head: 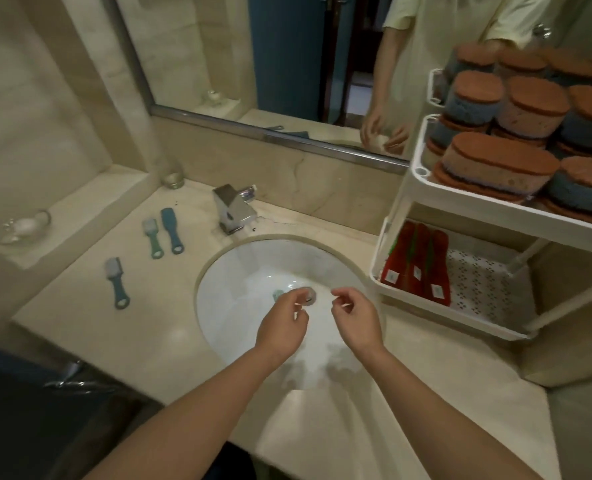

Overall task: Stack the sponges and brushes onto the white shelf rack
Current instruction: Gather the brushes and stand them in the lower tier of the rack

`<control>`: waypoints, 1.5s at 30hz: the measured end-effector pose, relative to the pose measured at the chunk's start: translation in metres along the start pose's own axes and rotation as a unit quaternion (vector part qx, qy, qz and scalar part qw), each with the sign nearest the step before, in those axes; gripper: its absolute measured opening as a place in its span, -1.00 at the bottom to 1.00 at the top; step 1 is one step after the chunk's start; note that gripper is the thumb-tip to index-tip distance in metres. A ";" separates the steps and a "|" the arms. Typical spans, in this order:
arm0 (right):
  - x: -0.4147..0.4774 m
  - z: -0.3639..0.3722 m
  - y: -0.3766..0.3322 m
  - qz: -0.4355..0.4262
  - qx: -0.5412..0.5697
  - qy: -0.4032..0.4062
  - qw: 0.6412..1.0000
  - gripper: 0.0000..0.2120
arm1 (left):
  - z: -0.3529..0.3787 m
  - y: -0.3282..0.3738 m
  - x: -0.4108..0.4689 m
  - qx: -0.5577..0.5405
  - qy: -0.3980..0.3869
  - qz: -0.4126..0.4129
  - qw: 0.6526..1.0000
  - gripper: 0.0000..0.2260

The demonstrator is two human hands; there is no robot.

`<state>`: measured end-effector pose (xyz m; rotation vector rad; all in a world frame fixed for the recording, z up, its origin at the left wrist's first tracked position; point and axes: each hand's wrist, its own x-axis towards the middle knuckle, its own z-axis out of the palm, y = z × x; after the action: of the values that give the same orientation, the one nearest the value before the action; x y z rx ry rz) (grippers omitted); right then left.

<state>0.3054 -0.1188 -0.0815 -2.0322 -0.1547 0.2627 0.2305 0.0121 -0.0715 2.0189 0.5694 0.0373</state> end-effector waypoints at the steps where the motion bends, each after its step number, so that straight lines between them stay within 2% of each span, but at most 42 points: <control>1: 0.002 0.009 -0.001 0.011 -0.005 -0.021 1.000 -0.73 | -0.007 -0.006 0.002 -0.004 0.008 -0.015 1.000 -0.67; 5: 0.014 0.043 0.003 0.073 -0.045 -0.115 0.990 -0.64 | -0.025 -0.032 0.014 -0.029 0.014 -0.090 0.995 -0.67; 11: 0.036 0.074 0.023 0.142 -0.101 -0.160 0.972 -0.58 | -0.032 -0.062 0.046 -0.083 -0.010 -0.188 0.979 -0.69; 17: 0.062 0.108 0.050 0.213 -0.125 -0.161 0.955 -0.55 | -0.024 -0.091 0.088 -0.167 -0.043 -0.283 0.944 -0.71; 22: 0.072 0.135 0.070 0.256 -0.163 -0.153 0.941 -0.54 | -0.018 -0.113 0.101 -0.184 -0.078 -0.334 0.921 -0.72; 29: 0.077 0.161 0.083 0.222 -0.276 -0.106 0.929 -0.63 | -0.018 -0.130 0.114 -0.165 -0.117 -0.354 0.913 -0.67; 33: 0.076 0.170 0.082 0.214 -0.314 -0.112 0.918 -0.64 | -0.020 -0.133 0.121 -0.163 -0.120 -0.342 0.918 -0.66; 36: 0.072 0.173 0.079 0.229 -0.304 -0.134 0.915 -0.70 | -0.021 -0.133 0.122 -0.164 -0.118 -0.332 0.921 -0.66; 39: 0.070 0.174 0.074 0.247 -0.275 -0.178 0.912 -0.94 | -0.025 -0.129 0.119 -0.152 -0.110 -0.317 0.930 -0.65; 42: 0.065 0.174 0.064 0.247 -0.149 -0.187 0.939 -0.74 | -0.030 -0.124 0.115 -0.129 -0.103 -0.306 0.938 -0.60; 45: 0.056 0.170 0.046 0.251 -0.025 -0.183 0.950 -0.88 | -0.039 -0.114 0.113 -0.140 -0.073 -0.304 0.940 -0.57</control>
<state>0.3170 0.0191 -0.2036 -2.0288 0.1337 0.9645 0.2781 0.1351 -0.1713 1.4877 1.0077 -0.3807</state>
